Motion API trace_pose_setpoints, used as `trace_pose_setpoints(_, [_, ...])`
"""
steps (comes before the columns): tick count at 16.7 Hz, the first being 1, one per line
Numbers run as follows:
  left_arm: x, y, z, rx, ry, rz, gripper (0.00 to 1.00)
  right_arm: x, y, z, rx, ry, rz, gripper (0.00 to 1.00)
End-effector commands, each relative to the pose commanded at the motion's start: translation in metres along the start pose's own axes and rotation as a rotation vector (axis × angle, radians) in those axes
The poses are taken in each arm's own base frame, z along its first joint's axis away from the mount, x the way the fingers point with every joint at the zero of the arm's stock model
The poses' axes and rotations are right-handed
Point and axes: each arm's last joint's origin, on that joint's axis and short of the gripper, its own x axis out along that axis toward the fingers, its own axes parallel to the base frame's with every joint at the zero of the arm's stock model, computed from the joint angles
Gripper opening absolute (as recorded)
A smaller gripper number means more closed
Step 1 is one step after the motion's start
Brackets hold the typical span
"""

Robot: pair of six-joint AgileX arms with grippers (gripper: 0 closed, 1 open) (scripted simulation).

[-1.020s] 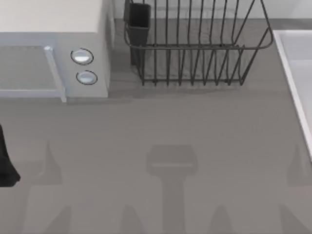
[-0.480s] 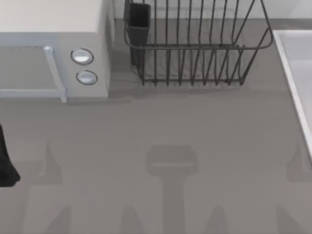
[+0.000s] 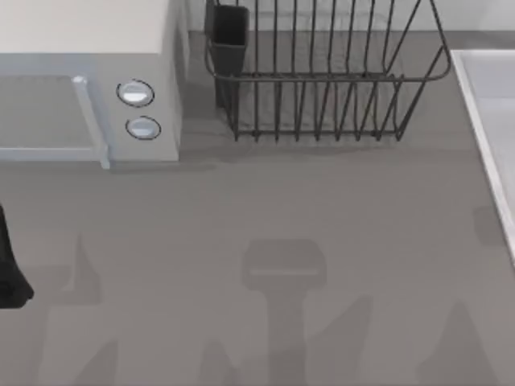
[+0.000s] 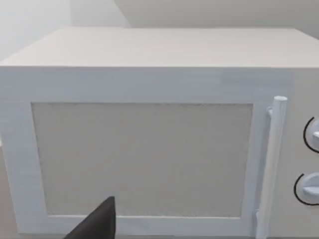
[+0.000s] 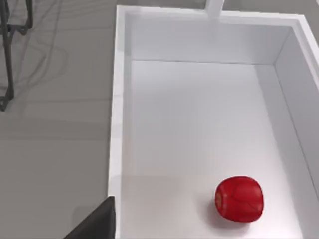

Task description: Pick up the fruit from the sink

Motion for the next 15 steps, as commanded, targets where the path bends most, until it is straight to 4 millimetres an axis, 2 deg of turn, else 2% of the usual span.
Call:
trace_pose_setpoints(2, [0.0,0.0,0.0,0.0,0.0,0.0,1.0,0.026,-0.009,0.03,-0.012,0.158,-0.005,1.0])
trace_pose_setpoints(4, [0.0,0.0,0.0,0.0,0.0,0.0,1.0,0.062,-0.019,0.054,-0.019,0.318,-0.003,1.0])
trace_pose_setpoints(7, [0.0,0.0,0.0,0.0,0.0,0.0,1.0,0.127,-0.037,0.072,-0.022,0.552,0.014,1.0])
trace_pose_setpoints(11, [0.0,0.0,0.0,0.0,0.0,0.0,1.0,0.211,-0.061,0.064,-0.013,0.816,0.055,1.0])
trace_pose_setpoints(13, [0.0,0.0,0.0,0.0,0.0,0.0,1.0,0.244,-0.07,0.052,-0.006,0.915,0.076,1.0])
trace_pose_setpoints(15, [0.0,0.0,0.0,0.0,0.0,0.0,1.0,0.266,-0.077,0.04,0.0,0.986,0.093,1.0])
